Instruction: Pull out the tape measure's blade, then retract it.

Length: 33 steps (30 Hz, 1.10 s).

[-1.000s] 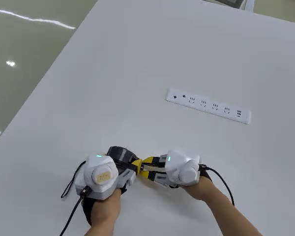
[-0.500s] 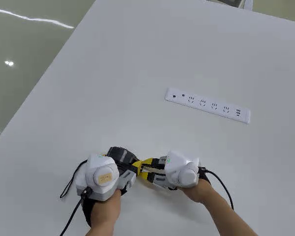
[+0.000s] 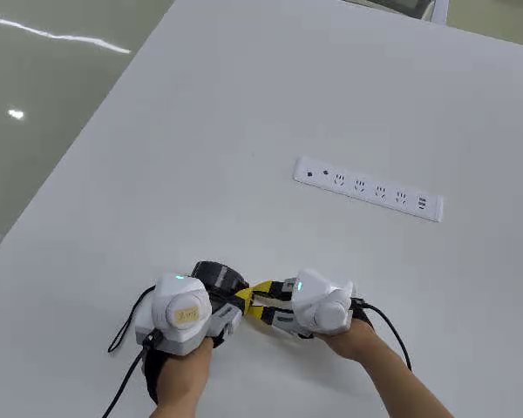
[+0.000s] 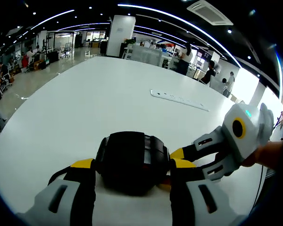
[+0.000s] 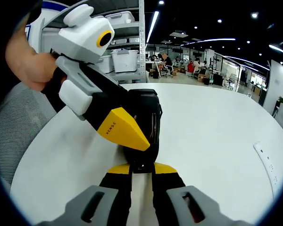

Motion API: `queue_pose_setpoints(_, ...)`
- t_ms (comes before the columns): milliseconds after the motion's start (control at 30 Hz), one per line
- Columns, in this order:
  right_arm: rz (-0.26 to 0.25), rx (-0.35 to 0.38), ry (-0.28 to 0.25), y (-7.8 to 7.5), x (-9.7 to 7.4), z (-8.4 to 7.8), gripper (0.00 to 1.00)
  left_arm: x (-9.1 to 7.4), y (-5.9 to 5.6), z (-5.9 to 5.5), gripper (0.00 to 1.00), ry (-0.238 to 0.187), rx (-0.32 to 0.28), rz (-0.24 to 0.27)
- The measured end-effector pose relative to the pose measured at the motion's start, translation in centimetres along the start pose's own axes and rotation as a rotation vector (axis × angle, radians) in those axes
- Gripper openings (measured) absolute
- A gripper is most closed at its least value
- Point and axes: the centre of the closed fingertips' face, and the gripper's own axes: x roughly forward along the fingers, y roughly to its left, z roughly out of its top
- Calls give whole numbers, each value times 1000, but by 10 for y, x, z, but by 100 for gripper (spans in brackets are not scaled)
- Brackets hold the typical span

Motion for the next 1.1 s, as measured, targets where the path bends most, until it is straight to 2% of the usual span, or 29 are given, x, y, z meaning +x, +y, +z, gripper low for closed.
queue_pose_setpoints(400,-9,1,12,-1,0,-1,16,-2,0,3,61,5,44,-22)
queue_pose_setpoints(733,-18,15,28,0,-6,-3,22,-5,-1,5,62,5,83,-43)
queue_pose_setpoints(933,-39,26,35,3,-13,-1,26,-13,-1,8,65,1,147,-69)
queue_pose_setpoints(1100,-61,47,45,6,-22,0,29,-21,0,4,67,13,202,-100)
